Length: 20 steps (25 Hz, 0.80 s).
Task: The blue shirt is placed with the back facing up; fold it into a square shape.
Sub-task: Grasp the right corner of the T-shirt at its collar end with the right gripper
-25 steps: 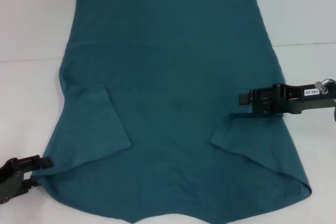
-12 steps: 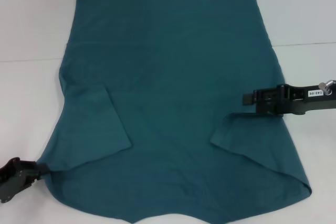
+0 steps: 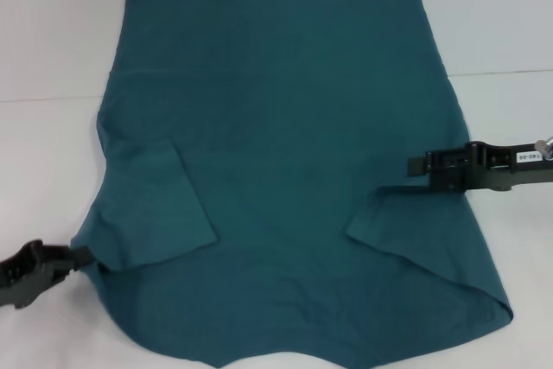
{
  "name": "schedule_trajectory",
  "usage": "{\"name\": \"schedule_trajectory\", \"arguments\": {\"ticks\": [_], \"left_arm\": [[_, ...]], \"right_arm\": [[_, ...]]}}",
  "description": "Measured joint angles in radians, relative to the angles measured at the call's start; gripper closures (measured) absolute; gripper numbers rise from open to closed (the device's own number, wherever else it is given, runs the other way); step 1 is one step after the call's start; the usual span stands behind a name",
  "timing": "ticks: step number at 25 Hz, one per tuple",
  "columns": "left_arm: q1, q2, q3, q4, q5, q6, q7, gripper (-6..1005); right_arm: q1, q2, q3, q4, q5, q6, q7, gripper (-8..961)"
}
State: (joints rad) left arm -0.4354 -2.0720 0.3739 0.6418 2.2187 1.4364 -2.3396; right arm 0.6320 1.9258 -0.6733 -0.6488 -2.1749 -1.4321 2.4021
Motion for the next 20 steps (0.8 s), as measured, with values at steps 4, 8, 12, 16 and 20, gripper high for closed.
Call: {"name": "schedule_trajectory", "arguments": {"ticks": [4,8,12,16,20], "left_arm": [[-0.018,0.006,0.003,-0.009,-0.016,0.009,0.01,983],[-0.036,0.01,0.006,-0.024,-0.009,-0.004,0.005,983],[-0.045,0.01,0.008,-0.027,-0.006,-0.02,0.003,983],[-0.05,0.01,0.008,-0.034,-0.006,-0.033,0.002,983],[-0.052,0.01,0.008,-0.038,-0.008,-0.036,0.002,983]], "right_arm": [[-0.018,-0.018,0.0,0.0,-0.004,-0.009,0.004,287],[-0.049,-0.056,-0.004,-0.004,-0.026,-0.046,0.04,287],[-0.073,-0.098,0.0,-0.01,-0.101,-0.067,0.1,287],[-0.081,-0.111,-0.002,-0.01,-0.114,-0.105,0.093,287],[-0.081,-0.111,-0.009,-0.003,-0.131,-0.142,0.068,287]]}}
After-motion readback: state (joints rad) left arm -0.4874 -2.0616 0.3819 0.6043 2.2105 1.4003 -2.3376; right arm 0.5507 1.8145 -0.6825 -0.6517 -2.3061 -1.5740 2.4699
